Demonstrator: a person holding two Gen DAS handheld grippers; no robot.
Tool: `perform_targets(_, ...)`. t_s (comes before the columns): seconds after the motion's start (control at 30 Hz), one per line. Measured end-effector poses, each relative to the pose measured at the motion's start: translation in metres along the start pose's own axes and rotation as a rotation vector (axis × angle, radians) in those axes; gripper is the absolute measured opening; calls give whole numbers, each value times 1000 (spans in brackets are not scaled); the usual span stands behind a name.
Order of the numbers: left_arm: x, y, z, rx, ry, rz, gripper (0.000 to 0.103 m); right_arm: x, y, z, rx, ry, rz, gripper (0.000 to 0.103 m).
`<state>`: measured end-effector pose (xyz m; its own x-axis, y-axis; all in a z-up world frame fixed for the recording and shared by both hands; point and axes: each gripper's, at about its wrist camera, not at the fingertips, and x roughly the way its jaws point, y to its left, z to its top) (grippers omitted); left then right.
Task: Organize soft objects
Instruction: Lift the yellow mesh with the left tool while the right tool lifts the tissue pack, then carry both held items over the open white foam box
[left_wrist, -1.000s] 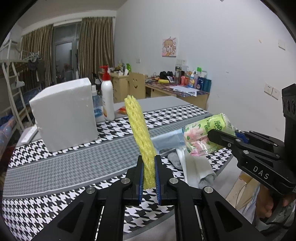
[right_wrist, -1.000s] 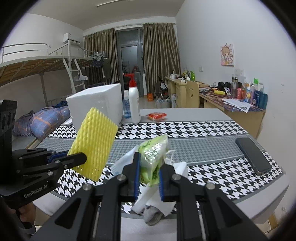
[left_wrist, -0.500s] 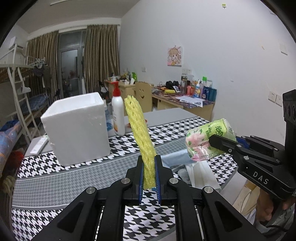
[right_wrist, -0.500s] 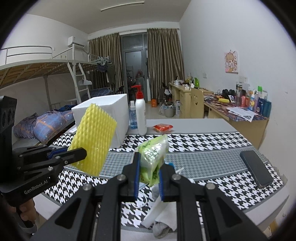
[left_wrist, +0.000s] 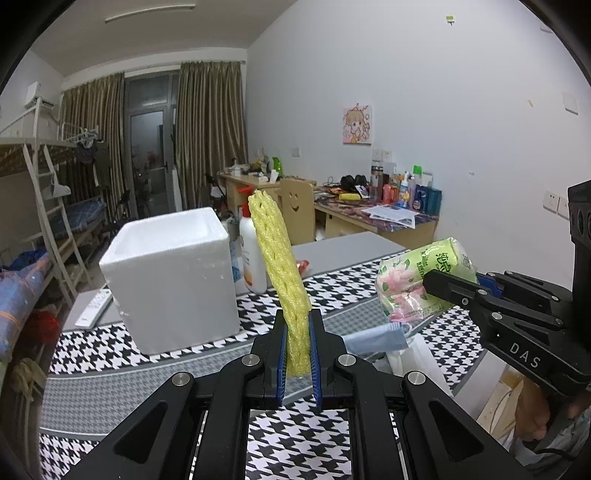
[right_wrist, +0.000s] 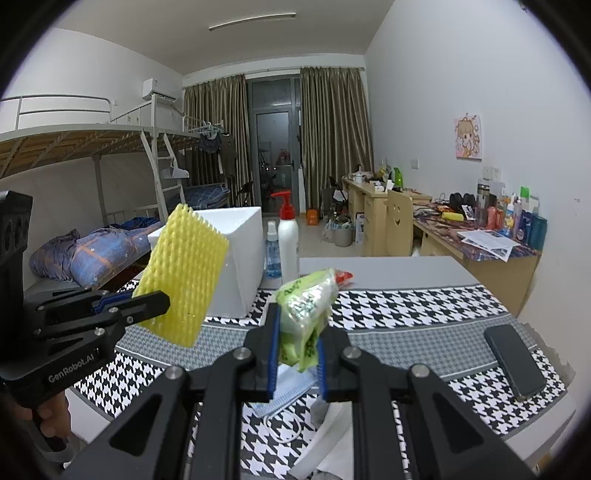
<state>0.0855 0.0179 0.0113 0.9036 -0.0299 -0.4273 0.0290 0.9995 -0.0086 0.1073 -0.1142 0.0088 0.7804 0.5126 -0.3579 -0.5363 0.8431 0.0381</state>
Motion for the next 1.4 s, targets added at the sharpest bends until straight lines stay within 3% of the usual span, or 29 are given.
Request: perform_targets(1.4,5,47,58,8,-96,95,11,22,31,67,-48,-92,35,20)
